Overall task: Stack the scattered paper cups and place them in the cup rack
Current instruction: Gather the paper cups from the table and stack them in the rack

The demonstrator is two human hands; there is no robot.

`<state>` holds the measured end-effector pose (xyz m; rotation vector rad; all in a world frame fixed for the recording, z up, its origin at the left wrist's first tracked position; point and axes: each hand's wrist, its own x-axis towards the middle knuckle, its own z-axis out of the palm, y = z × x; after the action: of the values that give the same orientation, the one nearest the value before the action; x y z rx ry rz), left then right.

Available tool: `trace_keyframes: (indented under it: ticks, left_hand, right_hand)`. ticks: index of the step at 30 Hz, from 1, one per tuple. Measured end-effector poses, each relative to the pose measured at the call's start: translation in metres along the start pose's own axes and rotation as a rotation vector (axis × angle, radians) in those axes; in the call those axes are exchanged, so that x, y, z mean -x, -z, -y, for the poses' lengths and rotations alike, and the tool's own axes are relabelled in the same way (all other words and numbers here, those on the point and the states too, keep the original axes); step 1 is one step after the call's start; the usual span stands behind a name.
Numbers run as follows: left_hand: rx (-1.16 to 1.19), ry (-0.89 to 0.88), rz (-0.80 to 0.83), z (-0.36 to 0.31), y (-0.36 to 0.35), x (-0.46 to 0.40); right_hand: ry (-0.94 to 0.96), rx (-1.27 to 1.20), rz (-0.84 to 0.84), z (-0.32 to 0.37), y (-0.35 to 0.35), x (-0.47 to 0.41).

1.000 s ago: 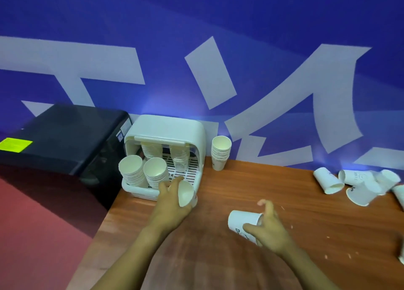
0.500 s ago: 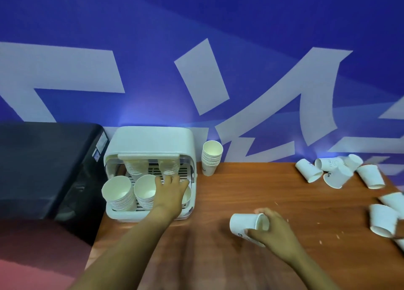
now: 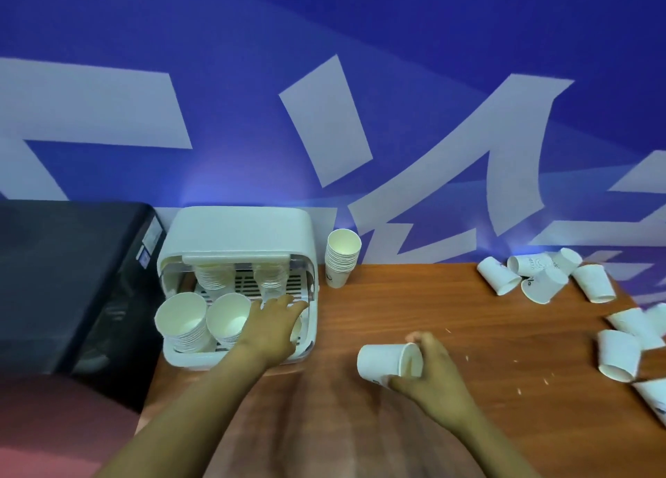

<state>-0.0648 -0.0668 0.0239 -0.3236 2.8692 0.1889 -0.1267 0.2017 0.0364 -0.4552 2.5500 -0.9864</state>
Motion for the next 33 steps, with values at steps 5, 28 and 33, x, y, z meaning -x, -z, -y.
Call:
trace_keyframes:
  ticks: [5,28,33]
  left_hand:
    - [0.365,-0.018,-0.27,0.012,0.013,0.062]
    - [0.536,0.119,-0.424,0.042,0.007,0.123]
    - [0.58,0.039,-0.362,0.015,0.007,0.108]
  right_hand:
    - [0.26,0.077,0.071,0.065,-0.033,-0.027]
    - [0.338,0.336,0.325,0.098,-0.099,-0.062]
    - [0.261,0.295,0.339,0.071,-0.057,-0.016]
